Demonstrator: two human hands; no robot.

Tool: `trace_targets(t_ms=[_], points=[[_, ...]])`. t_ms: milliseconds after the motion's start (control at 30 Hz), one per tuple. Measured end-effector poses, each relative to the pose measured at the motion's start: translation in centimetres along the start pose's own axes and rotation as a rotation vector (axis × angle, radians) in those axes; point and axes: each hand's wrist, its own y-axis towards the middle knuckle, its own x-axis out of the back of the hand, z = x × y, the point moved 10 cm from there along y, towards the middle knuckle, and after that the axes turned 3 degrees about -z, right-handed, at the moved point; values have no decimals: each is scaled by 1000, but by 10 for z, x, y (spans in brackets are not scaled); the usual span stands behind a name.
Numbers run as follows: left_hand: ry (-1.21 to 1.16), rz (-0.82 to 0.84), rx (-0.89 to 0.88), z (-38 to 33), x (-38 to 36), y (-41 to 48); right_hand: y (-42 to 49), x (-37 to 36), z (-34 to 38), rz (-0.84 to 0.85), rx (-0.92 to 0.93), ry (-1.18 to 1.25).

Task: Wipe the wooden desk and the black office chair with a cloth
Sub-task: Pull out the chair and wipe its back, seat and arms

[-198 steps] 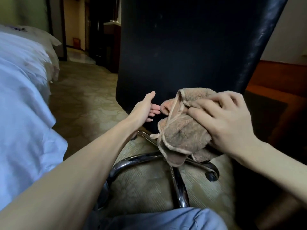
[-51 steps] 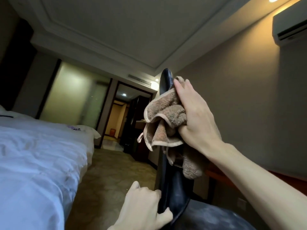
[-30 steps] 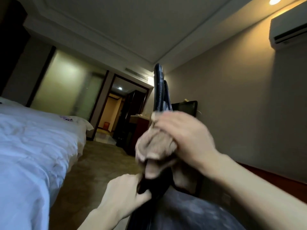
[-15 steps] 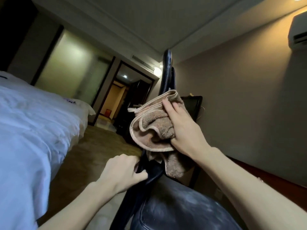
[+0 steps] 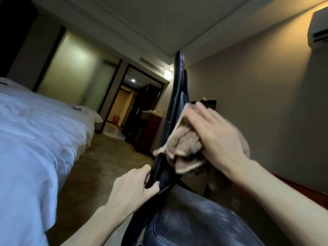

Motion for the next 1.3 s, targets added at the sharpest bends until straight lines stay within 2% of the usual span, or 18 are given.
trace_targets(t_ms=[133, 200, 267, 333, 400, 500, 567, 633, 733, 800, 900, 1067, 1167, 1300], points=[[12, -24, 2, 4, 2, -14, 24, -9, -25, 5, -235, 68], [29, -18, 6, 7, 1, -22, 18, -33, -10, 97, -251, 112], [50, 18, -15, 11, -2, -32, -2, -51, 12, 112, -238, 150], [88, 65, -43, 17, -7, -43, -25, -56, 34, 45, -154, 154], [119, 89, -46, 24, -10, -51, -49, -63, 61, 32, 13, 138], [107, 103, -15, 29, -12, -53, -88, -85, 98, 162, 276, 66], [99, 112, 4, 31, -16, -50, -101, -95, 101, 223, 315, 42], [48, 68, 71, 39, -15, -42, -96, -92, 85, 206, 262, 35], [-158, 31, 316, 76, -21, -20, -81, -78, 49, 150, 120, 13], [-370, 182, 478, 95, -44, -4, -73, -69, 30, 120, 45, 8], [-578, 423, 593, 95, -77, 6, -64, -65, 15, 81, -1, -16], [-427, 308, 598, 105, -90, 6, -59, -65, 16, -23, 25, -68], [-447, 264, 593, 108, -87, 2, -47, -71, 16, -62, 20, -75], [-474, 254, 503, 108, -74, 7, -6, -76, 10, -80, 61, -124]])
